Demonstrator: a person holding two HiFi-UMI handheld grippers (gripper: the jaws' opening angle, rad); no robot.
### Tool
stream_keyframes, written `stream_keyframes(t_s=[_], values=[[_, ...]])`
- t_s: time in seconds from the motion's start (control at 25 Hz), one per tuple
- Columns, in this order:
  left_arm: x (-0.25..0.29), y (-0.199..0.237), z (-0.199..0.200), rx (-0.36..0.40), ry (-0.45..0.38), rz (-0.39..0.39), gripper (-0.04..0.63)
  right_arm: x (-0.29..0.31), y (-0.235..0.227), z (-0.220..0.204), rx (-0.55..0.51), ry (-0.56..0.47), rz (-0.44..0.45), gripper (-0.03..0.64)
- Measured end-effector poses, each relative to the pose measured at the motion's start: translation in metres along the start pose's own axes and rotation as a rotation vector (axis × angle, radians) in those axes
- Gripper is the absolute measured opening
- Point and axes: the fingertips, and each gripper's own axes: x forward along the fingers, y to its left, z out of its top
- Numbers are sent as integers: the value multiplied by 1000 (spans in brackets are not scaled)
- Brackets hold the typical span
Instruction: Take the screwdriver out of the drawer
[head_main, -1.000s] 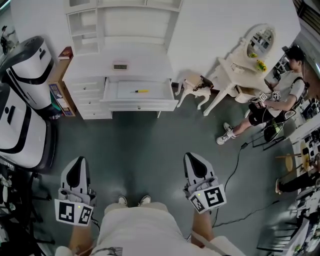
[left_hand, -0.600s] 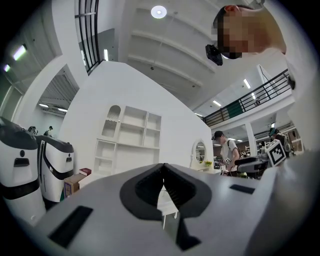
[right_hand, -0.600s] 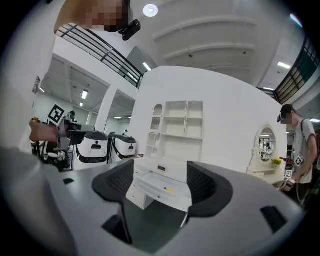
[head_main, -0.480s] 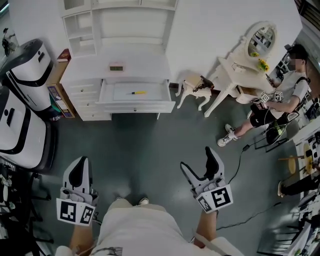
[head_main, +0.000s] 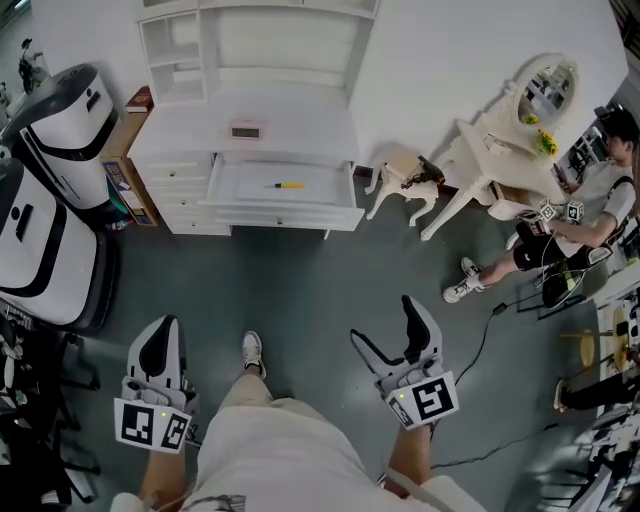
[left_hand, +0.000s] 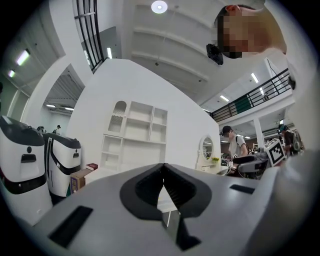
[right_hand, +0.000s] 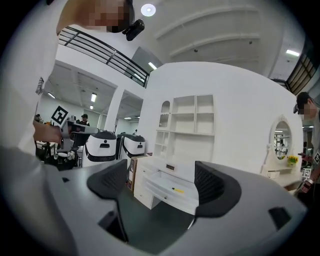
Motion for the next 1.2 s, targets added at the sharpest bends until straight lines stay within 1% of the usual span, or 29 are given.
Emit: stream_keyframes(t_s=[0.16,0.28,0.52,0.68,0.84,0.92,1.04,1.2], values=[[40,10,-14,-18,12,-8,15,28,-18,-15,13,35,2,413],[79,27,-24,-34,17,-21,15,63,-35,-20,12,50,-6,413],[194,77,-26,-57,10,-68,15,170,-79,-12,10,66,-15,413],[270,120,-22,-84,16,-104,15,250,-101,5,-2,86,-10,413],[335,154,-20,-101,14,-143,15,306,-121,19,-23,108,-28,413],[358,167,-22,-113,12,-152,15,326,-127,20,-27,119,-34,413],[379,178,-31,-135,22,-167,15,345,-131,15,-22,141,-44,413],[401,181,-41,-156,45,-185,15,362,-142,12,-17,161,-53,413]])
